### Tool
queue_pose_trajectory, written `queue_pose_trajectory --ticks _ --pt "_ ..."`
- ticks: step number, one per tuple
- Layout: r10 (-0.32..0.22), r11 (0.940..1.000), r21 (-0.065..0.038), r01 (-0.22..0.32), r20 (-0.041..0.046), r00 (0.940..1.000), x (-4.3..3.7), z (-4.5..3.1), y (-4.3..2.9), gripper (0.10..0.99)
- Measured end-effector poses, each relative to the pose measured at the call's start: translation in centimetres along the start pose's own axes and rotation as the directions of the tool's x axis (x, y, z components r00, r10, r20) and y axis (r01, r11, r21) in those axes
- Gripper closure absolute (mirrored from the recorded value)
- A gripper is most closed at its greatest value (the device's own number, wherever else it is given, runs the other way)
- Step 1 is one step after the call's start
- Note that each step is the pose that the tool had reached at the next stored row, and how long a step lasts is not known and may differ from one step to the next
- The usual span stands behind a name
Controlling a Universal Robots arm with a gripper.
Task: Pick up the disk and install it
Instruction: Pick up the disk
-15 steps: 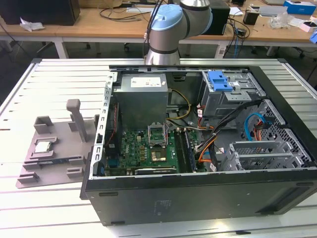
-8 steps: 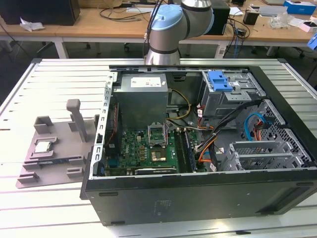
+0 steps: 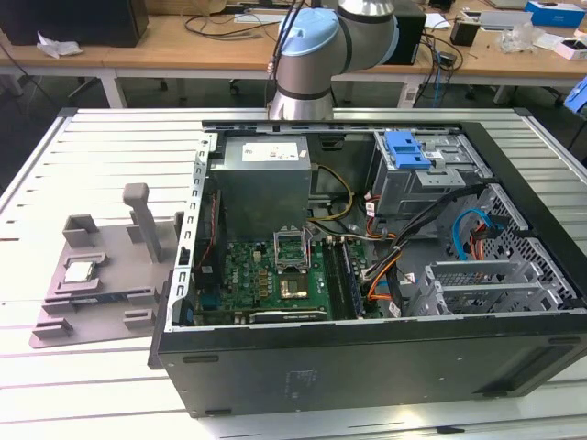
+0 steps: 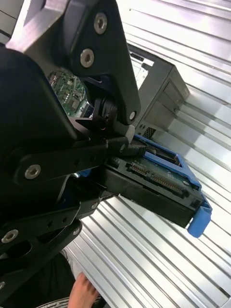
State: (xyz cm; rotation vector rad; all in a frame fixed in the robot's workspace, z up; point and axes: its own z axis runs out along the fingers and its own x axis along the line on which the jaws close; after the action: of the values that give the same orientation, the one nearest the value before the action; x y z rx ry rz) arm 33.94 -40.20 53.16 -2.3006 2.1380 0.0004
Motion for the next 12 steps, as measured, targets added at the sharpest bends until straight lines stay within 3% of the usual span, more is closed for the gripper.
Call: queue_pose_trajectory --ticks 4,10,12 --pt "0.000 1.0000 0.000 0.000 -0.0003 1.0000 1.05 0.80 0.73 0.718" --pt "0.000 1.0000 -0.001 0.000 -0.0005 1.0000 1.98 1.98 2.02 0.718" --pt "0.000 1.0000 -0.001 0.000 -0.0004 1.0000 2.49 2.71 2.94 0.718"
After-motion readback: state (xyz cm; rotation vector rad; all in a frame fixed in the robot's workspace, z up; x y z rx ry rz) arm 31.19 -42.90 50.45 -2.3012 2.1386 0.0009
